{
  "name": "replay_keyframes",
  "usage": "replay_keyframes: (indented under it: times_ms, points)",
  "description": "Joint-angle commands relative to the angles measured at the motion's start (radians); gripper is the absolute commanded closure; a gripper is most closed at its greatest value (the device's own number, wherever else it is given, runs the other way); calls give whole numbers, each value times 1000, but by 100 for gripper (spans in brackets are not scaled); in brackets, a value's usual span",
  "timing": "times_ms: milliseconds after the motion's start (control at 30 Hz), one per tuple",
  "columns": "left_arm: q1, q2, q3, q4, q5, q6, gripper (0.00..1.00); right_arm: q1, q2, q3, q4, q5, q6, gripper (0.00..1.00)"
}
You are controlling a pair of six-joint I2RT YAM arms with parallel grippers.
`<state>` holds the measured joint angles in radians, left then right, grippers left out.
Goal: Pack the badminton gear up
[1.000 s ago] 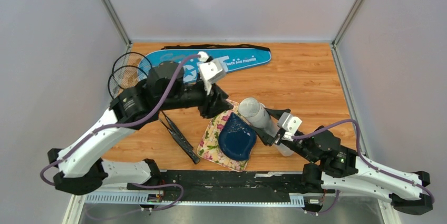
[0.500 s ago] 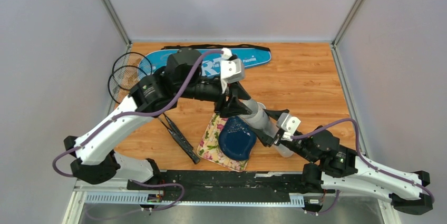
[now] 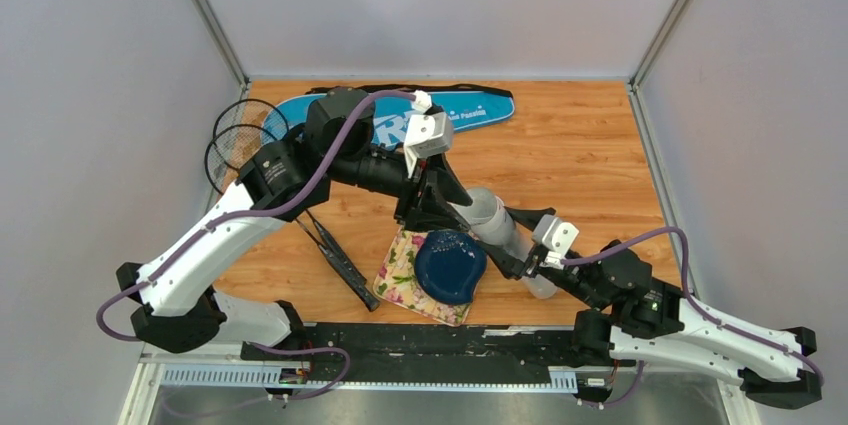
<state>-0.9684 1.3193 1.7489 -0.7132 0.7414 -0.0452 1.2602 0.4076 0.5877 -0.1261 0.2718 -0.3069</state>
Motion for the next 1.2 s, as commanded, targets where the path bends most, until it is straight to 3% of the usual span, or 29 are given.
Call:
replay_keyframes:
  times_ms: [0,133,500,833,1167]
  points:
    - [4,-46,-31,23,81,-22,46,2,-7,17,43,-3,6,76]
    - [4,-51,-40,6,78,-5,51,2,-1,17,49,-8,9,76]
    - [2,0,-17,-19,35,34,52,2,11,20,49,-8,8,75]
    - [2,9,-22,-25,32,44,61,2,16,17,56,-2,3,76]
    - [-12,-6,-63,-23,-30,80,63,2,13,15,65,12,9,75]
